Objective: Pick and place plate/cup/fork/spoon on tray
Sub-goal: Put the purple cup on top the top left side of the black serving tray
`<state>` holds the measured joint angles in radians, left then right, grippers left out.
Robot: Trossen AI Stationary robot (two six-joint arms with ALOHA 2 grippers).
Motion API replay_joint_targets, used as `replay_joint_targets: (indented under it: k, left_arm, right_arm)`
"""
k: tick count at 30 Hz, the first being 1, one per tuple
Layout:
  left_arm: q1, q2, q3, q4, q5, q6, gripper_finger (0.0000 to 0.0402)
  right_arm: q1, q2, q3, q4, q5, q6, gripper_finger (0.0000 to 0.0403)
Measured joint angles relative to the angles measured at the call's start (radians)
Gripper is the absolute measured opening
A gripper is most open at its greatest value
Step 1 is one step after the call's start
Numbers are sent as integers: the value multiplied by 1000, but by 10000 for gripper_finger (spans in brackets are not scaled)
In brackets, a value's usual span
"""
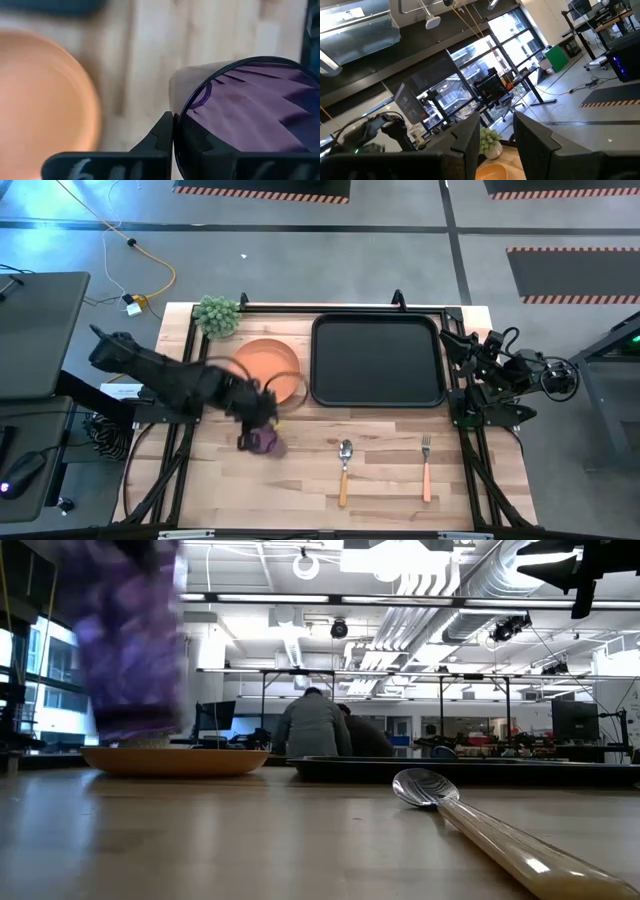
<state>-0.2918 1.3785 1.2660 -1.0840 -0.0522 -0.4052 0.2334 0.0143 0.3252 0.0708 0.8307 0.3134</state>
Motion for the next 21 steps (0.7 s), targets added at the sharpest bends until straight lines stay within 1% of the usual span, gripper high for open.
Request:
replay_joint_targets:
  k: [4, 7, 10, 15, 19, 21]
  left_arm:
    - [138, 0, 67, 4, -45, 143, 2]
    - [242, 0, 108, 25, -106, 255, 2]
    - [348, 0, 143, 113, -162, 391, 2]
    - [505, 0, 163, 313, -168, 566, 2]
    - [590, 10, 167, 437, -167, 663, 2]
    - [627, 25, 167, 487, -141, 703, 1]
  right_arm:
    - [0, 0, 0, 0, 0, 0, 110]
    - [0, 0, 0, 0, 0, 0, 110]
    - [0, 0, 0, 0, 0, 6, 110]
    - [0, 0, 0, 0, 0, 29, 110]
    - [0, 0, 0, 0, 22, 48, 110]
    - [0, 0, 0, 0, 37, 62, 110]
